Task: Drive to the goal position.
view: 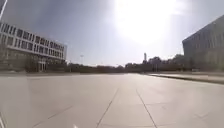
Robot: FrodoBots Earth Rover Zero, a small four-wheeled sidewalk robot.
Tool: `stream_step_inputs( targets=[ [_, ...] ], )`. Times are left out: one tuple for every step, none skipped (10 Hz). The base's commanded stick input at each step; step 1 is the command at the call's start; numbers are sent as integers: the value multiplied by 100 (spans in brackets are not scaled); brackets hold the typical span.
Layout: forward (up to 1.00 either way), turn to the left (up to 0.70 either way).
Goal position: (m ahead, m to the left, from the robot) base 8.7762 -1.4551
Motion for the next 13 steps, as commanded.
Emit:
stream_step_inputs(
  targets=[
    [70,0],
    [70,0],
    [70,0],
    [70,0],
    [70,0],
    [70,0],
    [70,0],
    [70,0],
    [70,0],
    [70,0],
    [70,0],
    [70,0],
    [70,0]
  ],
)
